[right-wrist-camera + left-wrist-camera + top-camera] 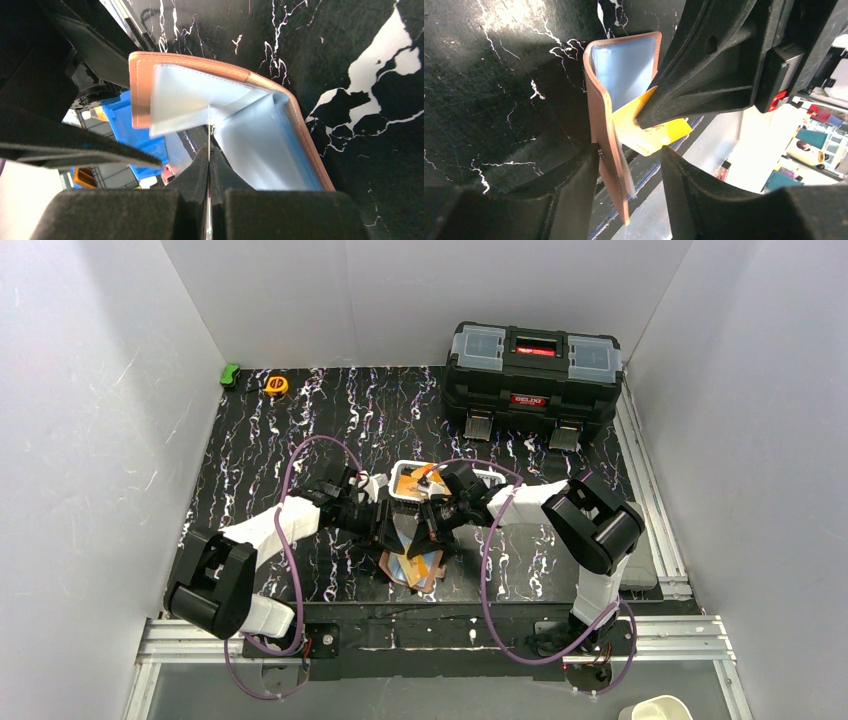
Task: Put the credit cards into the card holder
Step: Insert the credit card into the card holder.
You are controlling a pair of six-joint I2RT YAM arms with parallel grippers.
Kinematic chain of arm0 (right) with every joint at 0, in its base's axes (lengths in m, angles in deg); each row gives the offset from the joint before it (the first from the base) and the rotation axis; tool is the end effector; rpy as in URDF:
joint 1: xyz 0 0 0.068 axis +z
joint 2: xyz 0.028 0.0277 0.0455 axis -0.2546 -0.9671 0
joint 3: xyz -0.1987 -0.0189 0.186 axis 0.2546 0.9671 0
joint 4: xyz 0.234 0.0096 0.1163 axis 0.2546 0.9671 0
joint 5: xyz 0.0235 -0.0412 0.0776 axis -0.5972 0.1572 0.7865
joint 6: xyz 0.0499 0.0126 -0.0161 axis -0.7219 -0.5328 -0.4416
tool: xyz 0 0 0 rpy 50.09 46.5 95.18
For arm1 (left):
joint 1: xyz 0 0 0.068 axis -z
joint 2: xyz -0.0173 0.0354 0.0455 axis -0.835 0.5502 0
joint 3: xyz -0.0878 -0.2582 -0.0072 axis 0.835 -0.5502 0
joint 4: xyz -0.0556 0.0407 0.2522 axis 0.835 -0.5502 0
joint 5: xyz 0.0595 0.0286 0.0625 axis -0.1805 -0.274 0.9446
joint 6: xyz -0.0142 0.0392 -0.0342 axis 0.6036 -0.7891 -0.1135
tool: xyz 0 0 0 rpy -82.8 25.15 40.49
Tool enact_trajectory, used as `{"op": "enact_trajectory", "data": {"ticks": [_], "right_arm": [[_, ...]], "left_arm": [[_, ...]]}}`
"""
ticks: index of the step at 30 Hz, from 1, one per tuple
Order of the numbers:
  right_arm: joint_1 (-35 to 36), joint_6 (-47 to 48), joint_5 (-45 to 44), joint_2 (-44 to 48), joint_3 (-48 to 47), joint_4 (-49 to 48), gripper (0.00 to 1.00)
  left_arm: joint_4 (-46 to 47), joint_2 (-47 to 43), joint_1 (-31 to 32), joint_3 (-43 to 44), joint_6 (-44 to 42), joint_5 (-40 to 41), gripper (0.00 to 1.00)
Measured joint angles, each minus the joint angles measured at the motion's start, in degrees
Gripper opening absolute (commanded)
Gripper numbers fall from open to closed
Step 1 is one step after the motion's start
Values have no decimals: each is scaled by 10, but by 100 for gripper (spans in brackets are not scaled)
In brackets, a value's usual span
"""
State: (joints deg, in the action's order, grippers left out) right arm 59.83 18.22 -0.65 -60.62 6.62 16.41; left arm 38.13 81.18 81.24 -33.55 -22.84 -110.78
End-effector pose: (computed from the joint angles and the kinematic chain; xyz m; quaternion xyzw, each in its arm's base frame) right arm 0.2325 0.2681 0.1354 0.1295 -0.8609 -0.4920 0.0023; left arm 0.2215 -0.1272 0.1796 0.1048 0.8983 -0.4143 0.1016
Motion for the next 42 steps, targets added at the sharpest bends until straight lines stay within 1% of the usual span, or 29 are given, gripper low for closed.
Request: {"op": "enact_trajectory", "data": {"ticks": [2, 3, 4, 5, 7, 10, 12, 13, 19, 20, 23, 24, 29, 35, 36, 40, 42], "right_arm": [[0, 0, 2, 0, 0, 0, 1], [0, 0, 3, 0, 0, 0, 1], [0, 0, 3, 0, 0, 0, 1], [0, 0, 3, 0, 0, 0, 1], [0, -1, 4, 0, 0, 0, 1], [0, -3, 3, 0, 2, -6, 1], [0, -5, 2, 0, 4, -10, 1], [0, -9, 2, 0, 7, -19, 1], [0, -10, 2, 0, 8, -29, 1], [0, -11, 2, 0, 8, -30, 1], [0, -11, 2, 0, 12, -32, 1], [0, -11, 2, 0, 12, -33, 1], [-1, -11, 1, 7, 29, -44, 1], [-22, -17, -4, 70, 117, -96, 1], [-28, -20, -14, 91, 132, -108, 1], [-33, -28, -43, 124, 143, -132, 1], [-33, -31, -76, 158, 157, -146, 1]], "left_arm": [[3, 0, -1, -3, -3, -1, 21], [3, 0, -2, -4, -6, -1, 15], [2, 0, -2, -5, -10, 0, 11], [2, 0, -2, -5, -12, 1, 9], [0, 0, -3, -5, -22, 10, 8], [-3, 0, -5, -5, -37, 25, 18], [-6, 0, -4, -5, -47, 33, 19], [-16, 0, -4, -5, -61, 50, 19], [-33, 0, -4, -5, -79, 80, 20], [-34, 0, -3, -5, -80, 84, 18], [-35, 0, -2, -5, -84, 91, 3], [-35, 0, -2, -5, -83, 91, 0], [-32, 0, -2, -5, -83, 84, 0], [-24, 0, -3, -5, -65, 32, 0], [-20, 0, -3, -5, -57, 23, 0], [17, -4, -3, -3, -2, -19, 0], [46, -7, -4, 1, 30, -36, 0]]}}
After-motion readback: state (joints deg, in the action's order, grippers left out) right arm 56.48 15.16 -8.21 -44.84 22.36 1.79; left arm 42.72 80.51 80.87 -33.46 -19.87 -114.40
